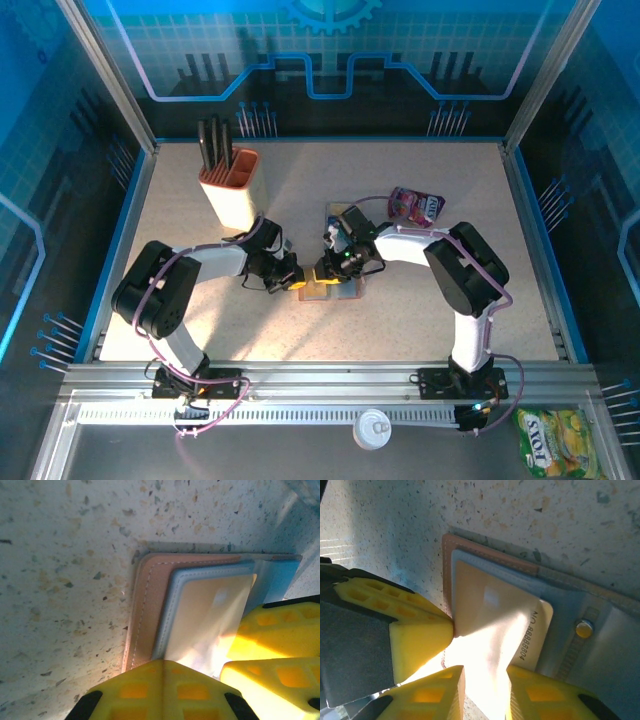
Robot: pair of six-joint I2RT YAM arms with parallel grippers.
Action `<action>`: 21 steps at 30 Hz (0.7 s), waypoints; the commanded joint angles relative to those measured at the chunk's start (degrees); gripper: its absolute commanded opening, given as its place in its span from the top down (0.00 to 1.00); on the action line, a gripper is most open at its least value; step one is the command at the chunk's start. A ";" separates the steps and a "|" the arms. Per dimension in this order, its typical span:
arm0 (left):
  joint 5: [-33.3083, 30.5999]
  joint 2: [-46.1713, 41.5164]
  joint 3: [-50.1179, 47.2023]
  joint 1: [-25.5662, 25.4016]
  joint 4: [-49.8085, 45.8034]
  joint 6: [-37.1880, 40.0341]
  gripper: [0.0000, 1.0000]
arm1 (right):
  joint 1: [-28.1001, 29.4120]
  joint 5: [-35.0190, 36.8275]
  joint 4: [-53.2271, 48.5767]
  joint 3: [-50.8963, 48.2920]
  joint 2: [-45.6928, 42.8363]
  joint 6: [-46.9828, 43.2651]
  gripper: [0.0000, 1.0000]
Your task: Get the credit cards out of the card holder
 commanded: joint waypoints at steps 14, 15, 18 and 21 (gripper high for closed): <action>-1.30 0.58 -0.85 0.22 -2.59 1.32 1.00 | 1.08 4.67 -7.07 2.47 -0.19 -2.66 0.71; -1.23 0.57 -0.86 0.18 -2.61 1.33 1.00 | 1.10 4.84 -7.30 2.56 -0.34 -2.69 0.71; -1.18 0.50 -0.84 0.18 -2.61 1.34 1.00 | 1.10 5.19 -8.11 2.99 -0.72 -3.03 0.71; -1.08 0.35 -0.59 0.18 -2.83 1.31 1.00 | 1.06 5.87 -8.85 3.17 -1.21 -3.39 0.71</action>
